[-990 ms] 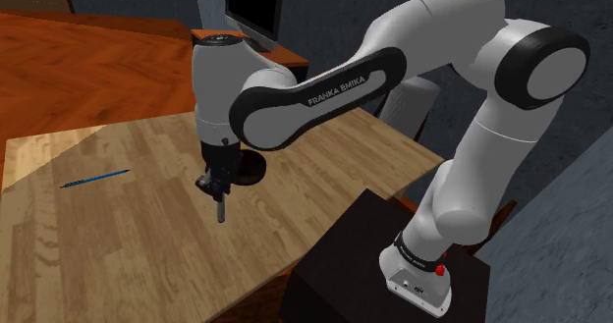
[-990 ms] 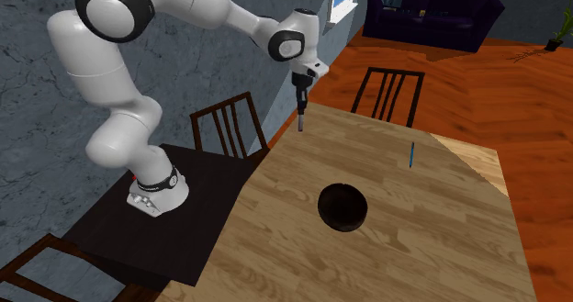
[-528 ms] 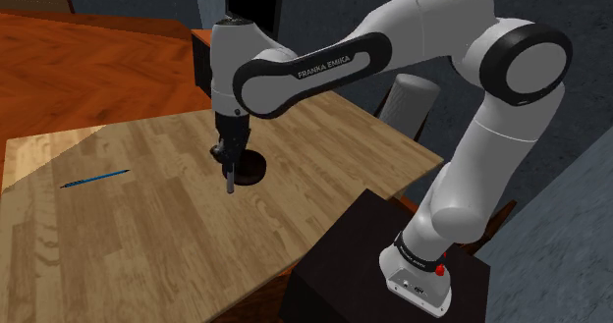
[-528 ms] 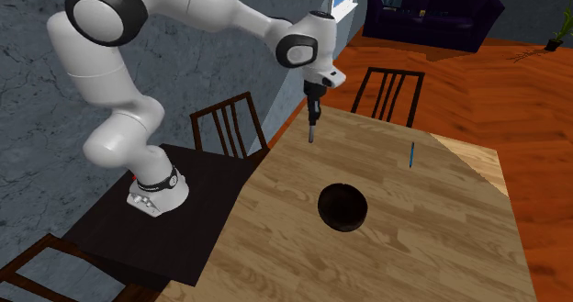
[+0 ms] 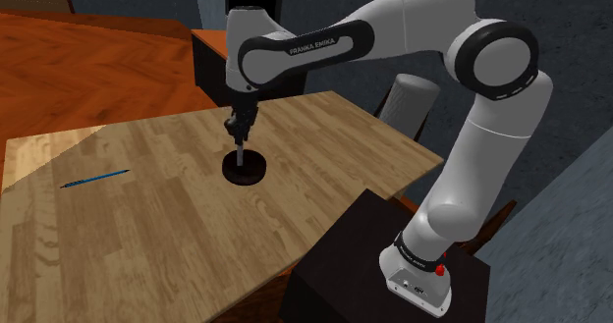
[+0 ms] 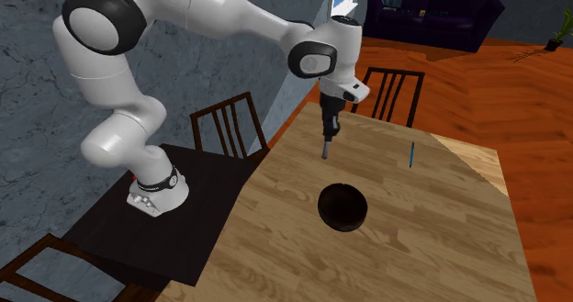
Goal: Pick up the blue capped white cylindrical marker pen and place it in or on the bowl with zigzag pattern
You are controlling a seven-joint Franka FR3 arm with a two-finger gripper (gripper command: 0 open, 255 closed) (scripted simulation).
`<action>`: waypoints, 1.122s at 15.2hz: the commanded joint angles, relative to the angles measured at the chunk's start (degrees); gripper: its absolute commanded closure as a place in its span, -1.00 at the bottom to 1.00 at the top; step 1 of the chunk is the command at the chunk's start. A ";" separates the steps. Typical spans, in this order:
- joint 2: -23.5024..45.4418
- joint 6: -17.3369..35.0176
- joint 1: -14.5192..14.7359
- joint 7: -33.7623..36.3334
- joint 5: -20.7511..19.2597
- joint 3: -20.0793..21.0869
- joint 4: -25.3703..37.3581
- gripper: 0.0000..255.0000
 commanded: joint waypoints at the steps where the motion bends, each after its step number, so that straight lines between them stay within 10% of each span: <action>1: 2.03 -1.20 -1.13 -2.12 -0.52 -1.02 3.18 1.00; 9: 9.87 -6.14 -5.50 -10.20 -1.75 -4.51 15.90 1.00; 17: 11.62 -1.53 -5.61 -10.16 -2.26 -4.80 12.99 1.00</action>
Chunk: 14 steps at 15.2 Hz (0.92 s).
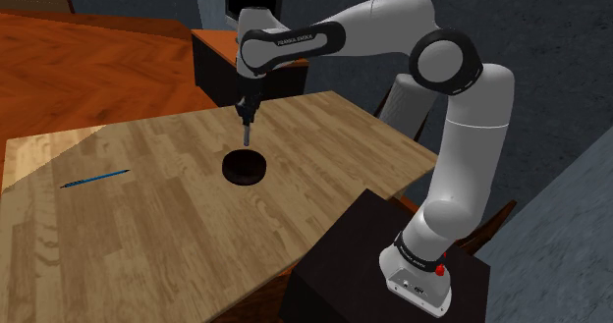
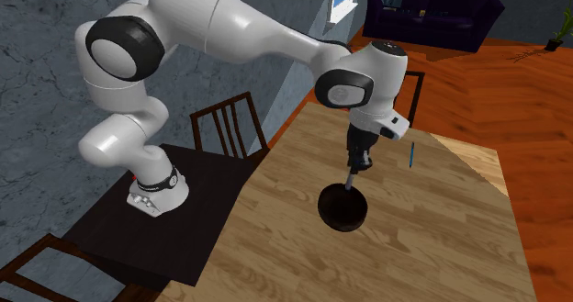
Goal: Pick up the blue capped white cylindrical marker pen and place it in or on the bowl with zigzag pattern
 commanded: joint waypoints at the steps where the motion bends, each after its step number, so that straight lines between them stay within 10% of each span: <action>1: 0.29 1.57 -0.06 0.02 -0.11 -0.07 -1.28 1.00; 14: 4.38 9.98 0.25 0.87 -1.42 -0.64 -5.71 1.00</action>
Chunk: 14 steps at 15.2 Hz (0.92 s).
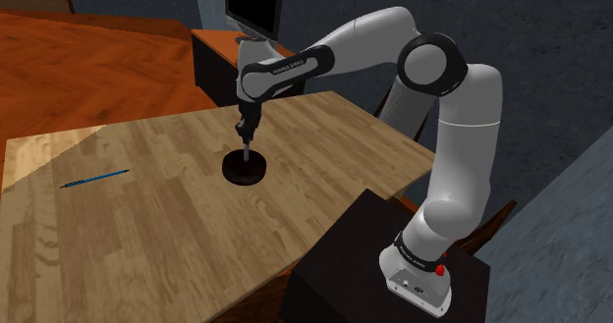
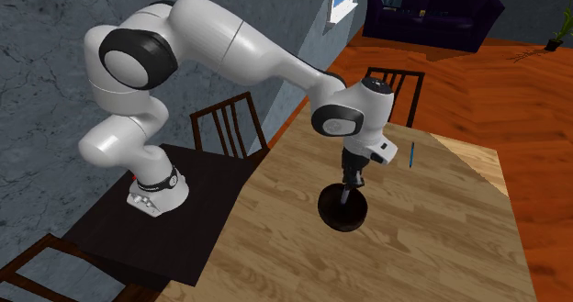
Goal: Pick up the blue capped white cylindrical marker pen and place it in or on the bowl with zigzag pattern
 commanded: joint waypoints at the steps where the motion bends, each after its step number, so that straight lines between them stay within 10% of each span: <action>1: 0.29 0.34 0.12 0.16 -0.10 0.00 -0.01 1.00; 7: 0.29 0.34 0.12 0.17 -0.10 0.00 0.00 1.00; 8: 0.28 0.34 0.12 0.17 -0.10 0.00 -0.01 -1.00; 14: -0.63 -1.23 0.04 -0.02 0.19 0.14 0.67 -1.00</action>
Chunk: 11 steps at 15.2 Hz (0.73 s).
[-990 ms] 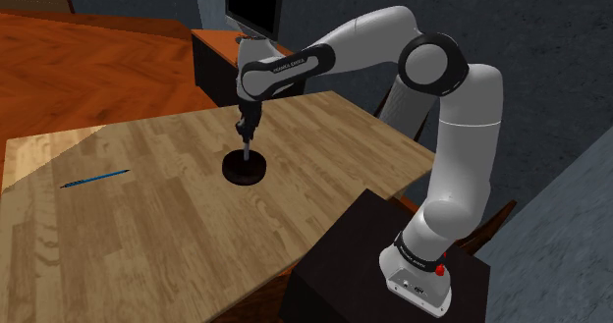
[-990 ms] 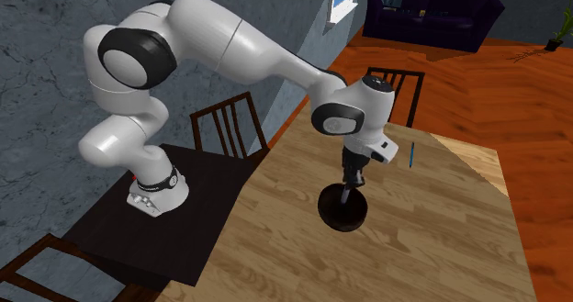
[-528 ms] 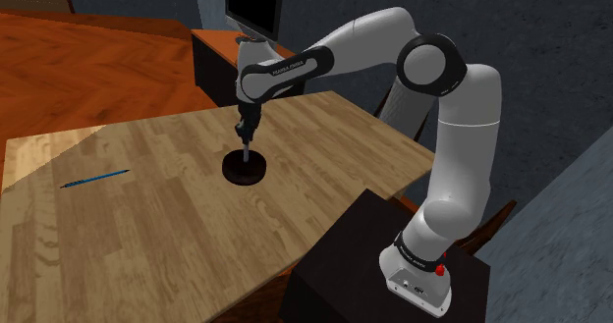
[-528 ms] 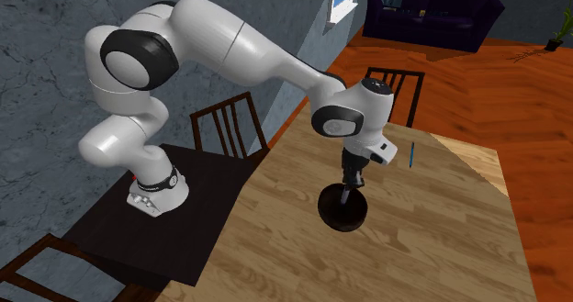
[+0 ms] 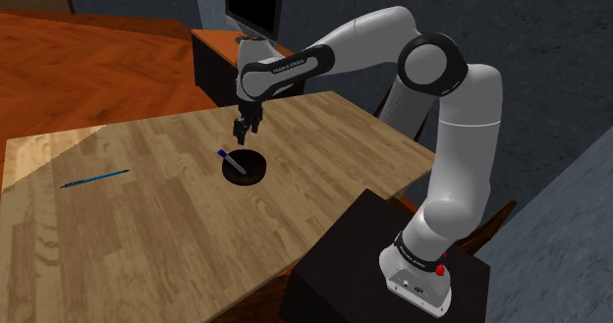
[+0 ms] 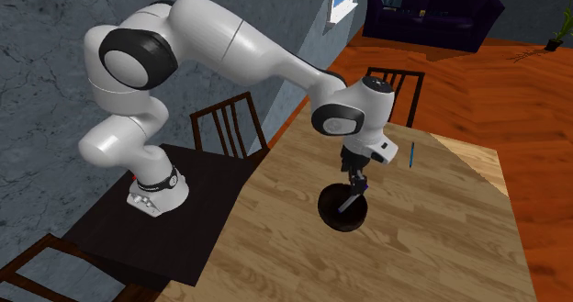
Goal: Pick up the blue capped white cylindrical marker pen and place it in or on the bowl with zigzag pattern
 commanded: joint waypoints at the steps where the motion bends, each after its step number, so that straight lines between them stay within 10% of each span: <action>1: -1.42 -2.58 -0.06 -0.19 0.43 0.23 1.20 -1.00; 11: -2.80 -5.49 -0.15 -0.47 0.87 0.42 2.77 -1.00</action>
